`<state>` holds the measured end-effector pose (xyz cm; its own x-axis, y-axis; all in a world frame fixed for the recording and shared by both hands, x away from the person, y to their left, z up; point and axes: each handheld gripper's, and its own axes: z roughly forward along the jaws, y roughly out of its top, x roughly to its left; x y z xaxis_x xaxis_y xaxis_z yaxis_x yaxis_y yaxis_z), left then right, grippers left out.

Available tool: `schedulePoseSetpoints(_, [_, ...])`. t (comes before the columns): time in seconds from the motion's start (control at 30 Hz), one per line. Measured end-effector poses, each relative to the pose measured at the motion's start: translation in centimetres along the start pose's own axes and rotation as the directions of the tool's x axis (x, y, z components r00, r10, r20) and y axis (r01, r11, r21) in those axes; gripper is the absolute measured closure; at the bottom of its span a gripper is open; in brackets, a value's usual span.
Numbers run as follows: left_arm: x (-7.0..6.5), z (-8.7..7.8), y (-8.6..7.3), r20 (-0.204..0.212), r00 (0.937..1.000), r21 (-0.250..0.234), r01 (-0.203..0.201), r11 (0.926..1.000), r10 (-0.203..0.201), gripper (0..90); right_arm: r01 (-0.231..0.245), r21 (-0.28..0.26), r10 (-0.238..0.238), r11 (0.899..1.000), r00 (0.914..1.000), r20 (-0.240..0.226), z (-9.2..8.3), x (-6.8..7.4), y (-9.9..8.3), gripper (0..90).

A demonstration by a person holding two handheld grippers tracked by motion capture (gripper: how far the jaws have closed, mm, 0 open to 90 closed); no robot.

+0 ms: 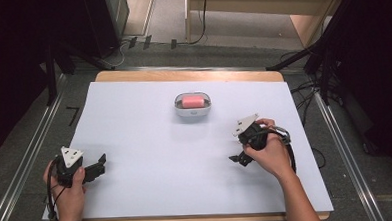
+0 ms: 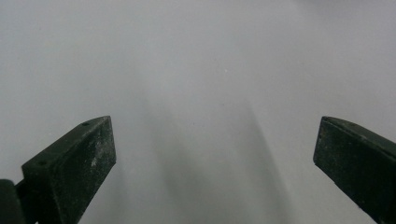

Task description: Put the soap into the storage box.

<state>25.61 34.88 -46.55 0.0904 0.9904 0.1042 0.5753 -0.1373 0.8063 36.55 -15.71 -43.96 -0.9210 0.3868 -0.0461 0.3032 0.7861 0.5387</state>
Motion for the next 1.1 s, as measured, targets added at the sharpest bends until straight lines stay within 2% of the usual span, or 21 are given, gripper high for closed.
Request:
schedulePoseSetpoints(0.17, [0.0,0.0,0.0,-0.002,1.0,-0.002,-0.002,1.0,0.002,13.5,-0.008,-0.004,0.008,1.0,0.9999,0.008,-0.2,0.1,-0.7,0.0])
schedulePoseSetpoints(0.43, [0.0,-0.1,0.0,-0.007,1.0,-0.006,-0.001,1.0,0.001,13.5,-0.045,-0.028,0.046,0.999,0.9987,0.023,-1.0,0.1,-2.8,0.0])
schedulePoseSetpoints(0.63, [-0.1,-0.1,-0.1,-0.01,0.9999,-0.012,-0.006,0.9999,0.006,13.6,-0.067,-0.061,0.068,0.996,0.9976,0.017,-1.6,0.2,-4.1,0.0])
schedulePoseSetpoints(0.87, [-0.1,-0.1,-0.1,-0.009,0.9999,-0.013,-0.008,0.9999,0.008,13.6,-0.087,-0.073,0.089,0.994,0.9959,0.017,-2.0,0.5,-5.4,0.0])
schedulePoseSetpoints(1.1, [-0.1,-0.1,0.0,-0.007,0.9999,-0.008,-0.011,0.9999,0.011,13.6,-0.124,-0.12,0.128,0.985,0.9915,0.027,-2.6,0.8,-7.5,0.0])
